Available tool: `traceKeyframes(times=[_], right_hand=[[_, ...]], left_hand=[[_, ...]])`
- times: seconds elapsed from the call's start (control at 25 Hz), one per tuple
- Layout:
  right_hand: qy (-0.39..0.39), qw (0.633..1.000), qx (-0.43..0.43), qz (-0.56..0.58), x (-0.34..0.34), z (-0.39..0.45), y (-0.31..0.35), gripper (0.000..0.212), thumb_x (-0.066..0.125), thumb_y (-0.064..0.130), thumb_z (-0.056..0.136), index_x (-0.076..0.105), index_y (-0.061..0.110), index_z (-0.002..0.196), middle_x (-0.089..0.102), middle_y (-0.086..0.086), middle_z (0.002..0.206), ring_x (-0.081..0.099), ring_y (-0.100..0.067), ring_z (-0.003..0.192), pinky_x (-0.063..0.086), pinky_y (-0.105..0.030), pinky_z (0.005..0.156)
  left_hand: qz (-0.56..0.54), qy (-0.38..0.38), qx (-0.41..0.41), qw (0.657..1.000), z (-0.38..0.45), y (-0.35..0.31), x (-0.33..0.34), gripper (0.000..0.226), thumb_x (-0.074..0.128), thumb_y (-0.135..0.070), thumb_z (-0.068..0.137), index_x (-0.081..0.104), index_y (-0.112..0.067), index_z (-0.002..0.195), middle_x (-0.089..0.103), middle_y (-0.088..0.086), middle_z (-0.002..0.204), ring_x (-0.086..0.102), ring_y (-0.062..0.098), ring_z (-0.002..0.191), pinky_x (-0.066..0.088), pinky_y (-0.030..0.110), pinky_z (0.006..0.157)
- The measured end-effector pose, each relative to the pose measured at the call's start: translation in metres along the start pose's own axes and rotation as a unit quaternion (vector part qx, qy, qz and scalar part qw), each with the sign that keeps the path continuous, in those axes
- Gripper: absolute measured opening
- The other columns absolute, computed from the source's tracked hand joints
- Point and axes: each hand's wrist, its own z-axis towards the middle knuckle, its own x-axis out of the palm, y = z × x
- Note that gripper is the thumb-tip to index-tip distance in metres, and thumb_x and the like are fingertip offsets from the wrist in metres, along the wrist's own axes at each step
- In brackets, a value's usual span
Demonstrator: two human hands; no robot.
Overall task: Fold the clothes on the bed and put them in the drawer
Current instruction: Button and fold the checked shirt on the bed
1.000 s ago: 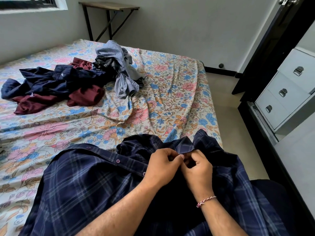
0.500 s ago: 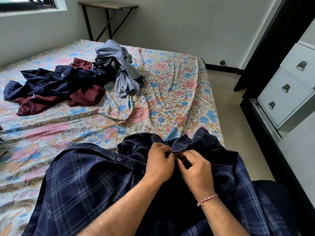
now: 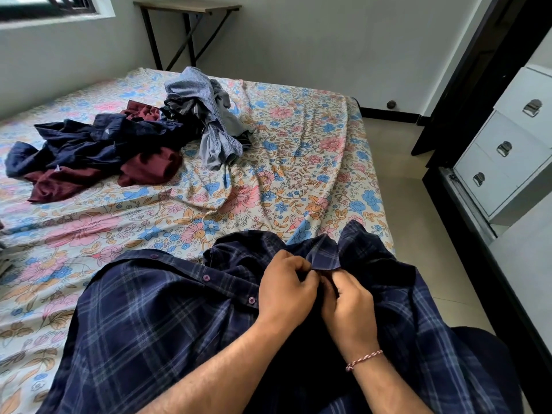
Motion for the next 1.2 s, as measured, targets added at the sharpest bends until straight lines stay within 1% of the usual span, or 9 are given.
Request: traceKeyframes(times=[0.12,0.32,0.48,0.64,0.84,0.92,1.0,1.08,1.2], right_hand=[[-0.013,0.998,-0.025,-0.061,0.006,0.001,0.0,0.014,0.054,0.012,0.095,0.064,0.013,0.085,0.064,0.006,0.082,0.06,-0.013,0.07,0.039,-0.017,0.061],[0.104,0.956,0.152,0.228,0.002,0.004,-0.009,0.017,0.063,0.018,0.097,0.072,0.025,0.109,0.075,0.008,0.103,0.07,-0.009,0.102,0.053,-0.027,0.091],[0.115,0.982,0.106,0.101,-0.001,0.005,-0.015,0.021,0.078,0.011,0.087,0.076,0.03,0.097,0.075,0.02,0.097,0.069,0.004,0.097,0.053,-0.02,0.089],[0.119,0.979,0.096,0.134,-0.021,0.027,-0.002,0.016,0.082,0.008,0.085,0.08,0.024,0.083,0.077,0.013,0.084,0.071,-0.002,0.079,0.054,-0.021,0.076],[0.335,0.896,0.205,0.208,-0.076,0.143,0.007,0.006,0.076,0.01,0.087,0.076,0.005,0.084,0.073,-0.013,0.079,0.068,-0.018,0.067,0.056,-0.029,0.066],[0.275,0.941,0.167,0.104,-0.083,0.194,0.014,0.009,0.081,0.012,0.084,0.075,0.005,0.082,0.072,0.0,0.069,0.064,-0.006,0.06,0.051,-0.023,0.064],[0.105,0.991,0.078,-0.022,-0.083,0.237,0.02,0.009,0.084,0.019,0.084,0.078,0.012,0.085,0.072,0.006,0.071,0.065,-0.004,0.064,0.049,-0.022,0.066],[-0.056,0.992,-0.031,-0.105,-0.081,0.253,0.03,0.008,0.08,0.023,0.088,0.079,0.016,0.09,0.075,0.002,0.084,0.07,-0.015,0.079,0.053,-0.03,0.074],[-0.122,0.982,-0.097,-0.105,-0.075,0.212,0.033,0.007,0.078,0.021,0.087,0.079,0.02,0.093,0.075,0.002,0.092,0.069,-0.017,0.085,0.055,-0.033,0.078]], left_hand=[[0.047,-0.014,0.018,0.999,-0.004,-0.005,-0.001,0.019,0.07,-0.03,0.087,0.063,-0.024,0.071,0.052,-0.01,0.085,0.054,0.007,0.079,0.048,0.029,0.068],[-0.003,-0.028,0.01,1.0,-0.003,-0.004,-0.004,0.013,0.067,-0.032,0.093,0.066,-0.028,0.081,0.063,-0.013,0.079,0.059,0.004,0.073,0.049,0.029,0.066],[-0.068,-0.007,-0.035,0.997,0.006,-0.004,-0.011,0.02,0.055,-0.029,0.104,0.054,-0.023,0.085,0.059,-0.009,0.069,0.055,0.013,0.067,0.042,0.036,0.062],[0.079,0.174,0.117,0.975,0.031,-0.025,-0.049,0.018,0.063,-0.039,0.101,0.061,-0.024,0.092,0.057,-0.009,0.067,0.05,0.007,0.06,0.038,0.03,0.058],[0.261,0.33,0.234,0.876,0.159,-0.076,-0.124,0.012,0.078,-0.033,0.092,0.076,-0.021,0.092,0.073,-0.009,0.081,0.065,0.006,0.072,0.052,0.028,0.073],[0.277,0.287,0.266,0.878,0.197,-0.094,-0.135,0.009,0.082,-0.03,0.089,0.077,-0.023,0.088,0.074,-0.01,0.081,0.067,0.004,0.074,0.051,0.029,0.075],[0.337,0.216,0.315,0.861,0.222,-0.114,-0.137,0.01,0.081,-0.035,0.087,0.075,-0.028,0.09,0.072,-0.014,0.085,0.068,0.007,0.082,0.05,0.029,0.076],[0.39,0.045,0.347,0.852,0.225,-0.128,-0.133,0.008,0.069,-0.033,0.09,0.072,-0.031,0.097,0.072,-0.007,0.096,0.069,0.023,0.092,0.052,0.034,0.074],[0.275,-0.12,0.318,0.899,0.182,-0.105,-0.115,0.015,0.064,-0.024,0.085,0.07,-0.026,0.099,0.074,0.002,0.098,0.069,0.033,0.089,0.051,0.038,0.067]])
